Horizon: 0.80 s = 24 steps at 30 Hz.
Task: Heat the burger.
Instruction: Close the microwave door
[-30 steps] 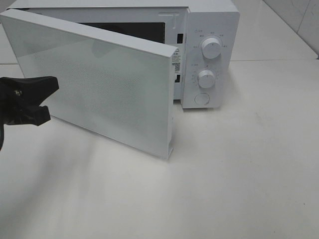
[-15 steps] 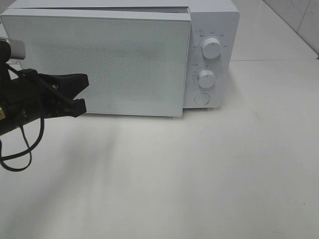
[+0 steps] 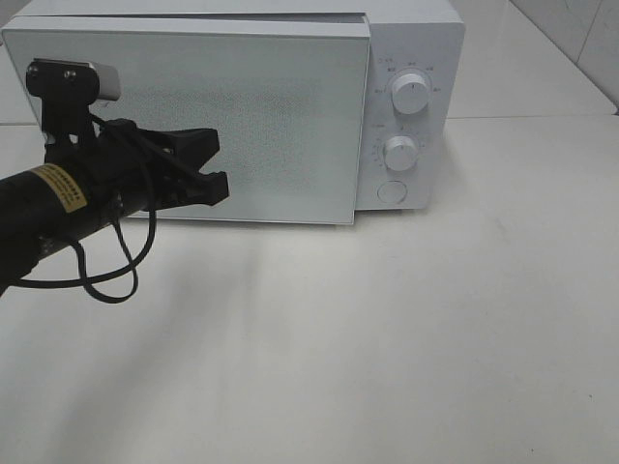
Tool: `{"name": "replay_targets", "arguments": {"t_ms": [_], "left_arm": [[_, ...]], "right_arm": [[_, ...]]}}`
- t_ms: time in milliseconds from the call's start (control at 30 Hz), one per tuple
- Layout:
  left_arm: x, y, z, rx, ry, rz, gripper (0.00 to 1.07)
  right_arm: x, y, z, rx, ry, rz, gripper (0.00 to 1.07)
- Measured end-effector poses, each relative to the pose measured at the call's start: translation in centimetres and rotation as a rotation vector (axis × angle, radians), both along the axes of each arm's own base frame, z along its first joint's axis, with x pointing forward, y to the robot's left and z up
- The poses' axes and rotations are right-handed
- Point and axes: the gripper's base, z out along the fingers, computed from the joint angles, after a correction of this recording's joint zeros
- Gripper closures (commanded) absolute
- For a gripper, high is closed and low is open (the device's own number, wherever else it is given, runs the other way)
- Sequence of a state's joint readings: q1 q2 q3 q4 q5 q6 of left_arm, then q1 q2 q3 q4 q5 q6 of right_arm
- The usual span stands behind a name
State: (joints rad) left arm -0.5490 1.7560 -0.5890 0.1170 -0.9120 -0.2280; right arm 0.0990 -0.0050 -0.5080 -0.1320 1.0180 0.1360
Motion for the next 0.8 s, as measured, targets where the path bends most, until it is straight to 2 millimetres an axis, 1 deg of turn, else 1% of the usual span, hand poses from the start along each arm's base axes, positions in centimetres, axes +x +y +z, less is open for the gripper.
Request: {"name": "replay_targets", "arguments": {"t_ms": [167, 267, 300, 367, 433, 533, 600, 700, 767, 800], "left_arm": [[0.9, -1.6, 0.0, -0.003, -0.021, -0.009, 1.07], [1.2, -2.1, 0.0, 0.005, -0.028, -0.015, 1.07], [1.5, -2.6, 0.1, 0.012, -0.030, -0.022, 1.07], [1.8, -2.8, 0.1, 0.018, -0.025, -0.021, 1.07], [2.6, -3.4, 0.2, 0.016, -0.029, -0.021, 1.07], [2.9, -3.6, 0.3, 0.013, -0.033, -0.019, 1.07], [3.9, -4.3, 0.6, 0.001, -0.051, -0.018, 1.07], [4.1, -4.5, 0.7, -0.001, -0.054, -0.018, 1.07], [5.0, -5.0, 0.9, -0.012, -0.068, -0.016, 1.07], [5.0, -5.0, 0.9, -0.012, -0.068, -0.016, 1.07]], "right_arm": [[0.0, 0.0, 0.0, 0.000, 0.000, 0.000, 0.31], [0.0, 0.0, 0.0, 0.000, 0.000, 0.000, 0.31], [0.0, 0.0, 0.0, 0.000, 0.000, 0.000, 0.31], [0.0, 0.0, 0.0, 0.000, 0.000, 0.000, 0.31], [0.0, 0.0, 0.0, 0.000, 0.000, 0.000, 0.31], [0.0, 0.0, 0.0, 0.000, 0.000, 0.000, 0.31], [0.0, 0.0, 0.0, 0.000, 0.000, 0.000, 0.31], [0.0, 0.0, 0.0, 0.000, 0.000, 0.000, 0.31], [0.0, 0.0, 0.0, 0.000, 0.000, 0.000, 0.31], [0.0, 0.0, 0.0, 0.000, 0.000, 0.000, 0.31]]}}
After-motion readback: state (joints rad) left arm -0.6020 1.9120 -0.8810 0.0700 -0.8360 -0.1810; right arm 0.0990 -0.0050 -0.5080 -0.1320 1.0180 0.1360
